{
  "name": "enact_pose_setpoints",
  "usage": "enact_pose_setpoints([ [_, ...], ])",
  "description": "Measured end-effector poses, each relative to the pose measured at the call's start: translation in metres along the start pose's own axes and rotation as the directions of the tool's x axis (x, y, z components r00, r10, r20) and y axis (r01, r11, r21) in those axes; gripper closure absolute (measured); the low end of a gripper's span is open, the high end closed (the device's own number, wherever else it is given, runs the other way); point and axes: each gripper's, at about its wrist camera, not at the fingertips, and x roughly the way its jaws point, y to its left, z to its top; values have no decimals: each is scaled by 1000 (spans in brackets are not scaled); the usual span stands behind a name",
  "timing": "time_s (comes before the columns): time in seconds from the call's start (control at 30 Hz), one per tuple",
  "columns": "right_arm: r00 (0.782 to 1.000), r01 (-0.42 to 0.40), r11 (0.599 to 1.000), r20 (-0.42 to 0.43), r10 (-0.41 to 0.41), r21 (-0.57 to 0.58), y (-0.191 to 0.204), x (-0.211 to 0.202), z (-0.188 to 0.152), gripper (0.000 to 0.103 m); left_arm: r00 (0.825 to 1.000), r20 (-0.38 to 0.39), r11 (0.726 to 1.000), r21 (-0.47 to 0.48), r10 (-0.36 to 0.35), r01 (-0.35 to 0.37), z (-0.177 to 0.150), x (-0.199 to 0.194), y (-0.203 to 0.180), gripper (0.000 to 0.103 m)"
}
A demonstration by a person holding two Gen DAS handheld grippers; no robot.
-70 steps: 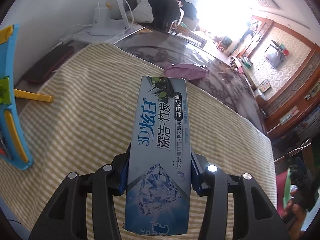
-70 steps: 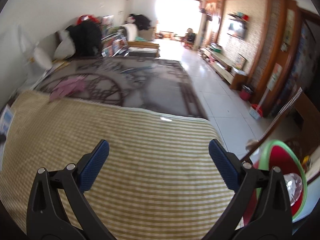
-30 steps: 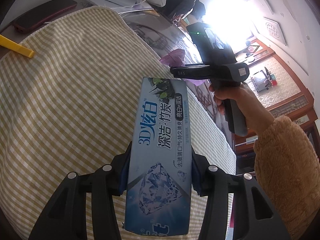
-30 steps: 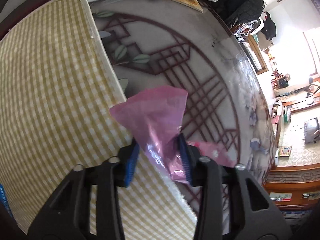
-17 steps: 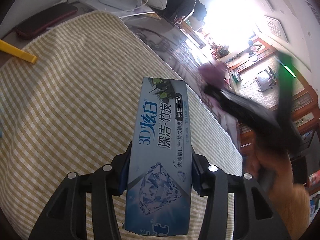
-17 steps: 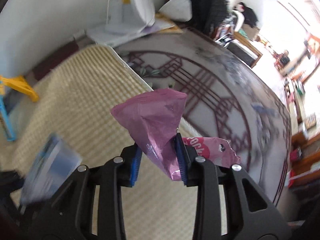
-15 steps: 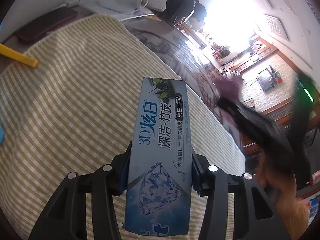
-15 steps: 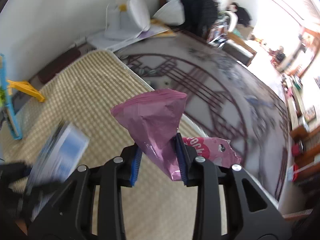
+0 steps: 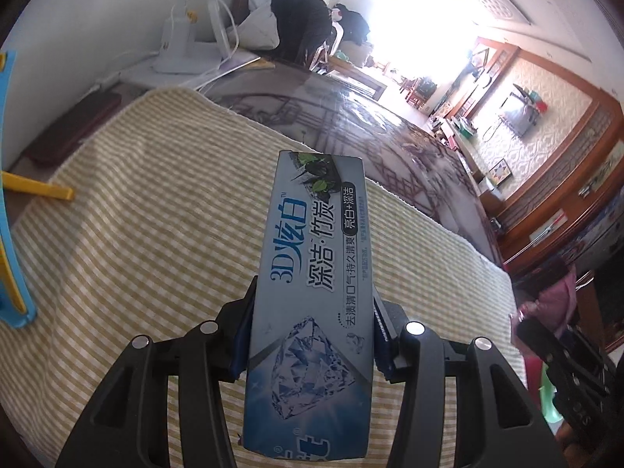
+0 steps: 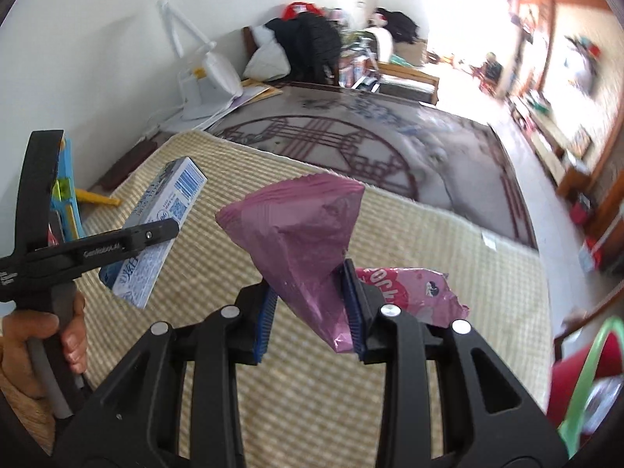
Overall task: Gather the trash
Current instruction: 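Carry both items over the red bucket and open both grippers to drop them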
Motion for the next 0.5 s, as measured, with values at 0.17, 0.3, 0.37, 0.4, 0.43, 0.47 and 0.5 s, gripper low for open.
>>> enact_pose_setpoints([
  [0.17,1000,28,993,-9,-27,112,-17,2,-29,71,1000,5,1000,19,23,-23,2,0,-2,56],
  [0.3,998,58,989,-23,-56,135,-23,6,-44,71,999,22,999,36,34,-35,-1,-3,-6,56],
  [0.37,998,65,989,-32,-61,136,-24,9,-47,71,999,36,998,49,37,-39,-2,-5,-9,56],
  [0.4,997,66,988,-35,-62,139,-25,10,-49,71,998,42,997,58,43,-46,-3,-6,-10,56],
  [0.43,997,67,988,-33,-63,142,-28,7,-54,71,997,48,996,70,52,-55,-3,-7,-12,56],
  [0.47,997,69,987,-28,-65,144,-30,6,-55,71,997,53,995,80,56,-60,-3,-8,-13,56],
  [0.5,997,74,987,-20,-72,143,-31,4,-54,71,997,56,994,86,59,-63,-4,-8,-14,56],
])
